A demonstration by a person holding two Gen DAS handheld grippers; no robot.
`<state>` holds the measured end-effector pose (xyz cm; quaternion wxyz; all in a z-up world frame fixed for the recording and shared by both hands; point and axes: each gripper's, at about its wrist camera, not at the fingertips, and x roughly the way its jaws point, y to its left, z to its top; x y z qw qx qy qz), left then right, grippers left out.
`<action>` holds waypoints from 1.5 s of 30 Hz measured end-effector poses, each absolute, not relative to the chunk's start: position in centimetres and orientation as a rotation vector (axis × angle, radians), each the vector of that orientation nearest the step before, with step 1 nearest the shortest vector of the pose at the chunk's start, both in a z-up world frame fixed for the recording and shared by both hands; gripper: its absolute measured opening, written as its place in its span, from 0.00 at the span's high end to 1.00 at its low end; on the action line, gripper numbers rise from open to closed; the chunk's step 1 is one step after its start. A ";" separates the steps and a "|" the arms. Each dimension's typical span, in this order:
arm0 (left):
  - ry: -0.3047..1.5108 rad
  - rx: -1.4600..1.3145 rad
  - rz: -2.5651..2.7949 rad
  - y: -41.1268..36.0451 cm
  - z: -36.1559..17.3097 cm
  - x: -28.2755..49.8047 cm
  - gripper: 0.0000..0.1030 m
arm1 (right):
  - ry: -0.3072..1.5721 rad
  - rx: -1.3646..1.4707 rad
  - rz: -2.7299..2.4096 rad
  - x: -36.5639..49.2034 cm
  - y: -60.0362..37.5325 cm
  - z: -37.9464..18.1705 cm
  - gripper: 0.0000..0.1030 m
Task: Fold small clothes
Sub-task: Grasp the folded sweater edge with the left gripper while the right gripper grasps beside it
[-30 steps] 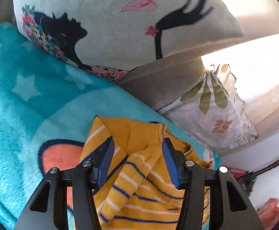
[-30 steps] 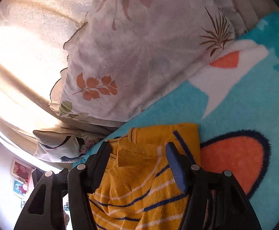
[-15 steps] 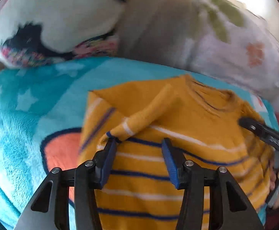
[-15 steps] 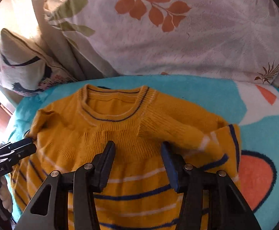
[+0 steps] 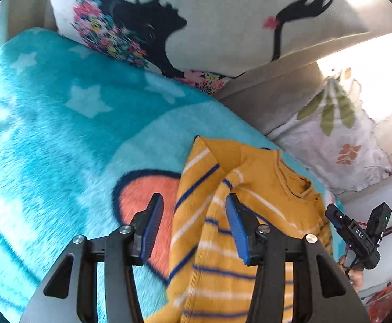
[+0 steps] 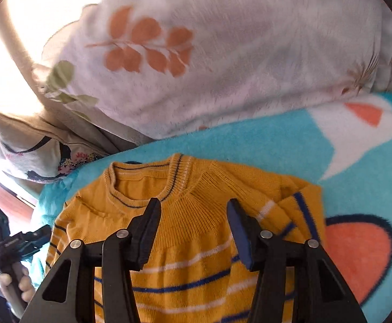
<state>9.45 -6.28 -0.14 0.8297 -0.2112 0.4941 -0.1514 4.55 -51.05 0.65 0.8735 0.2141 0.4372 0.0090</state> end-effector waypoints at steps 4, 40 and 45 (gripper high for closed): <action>1.044 -0.454 -0.355 -5.6 0.1 6.0 0.47 | 0.874 0.351 0.062 2.9 -47.8 3.8 0.43; 0.961 -0.378 -0.386 -7.1 -3.2 -3.5 0.78 | 1.224 -0.312 0.326 9.3 -13.2 -3.8 0.11; 0.935 -0.388 -0.396 -6.7 -2.2 -4.6 0.85 | 1.232 -0.345 0.339 9.3 -13.2 -3.9 0.16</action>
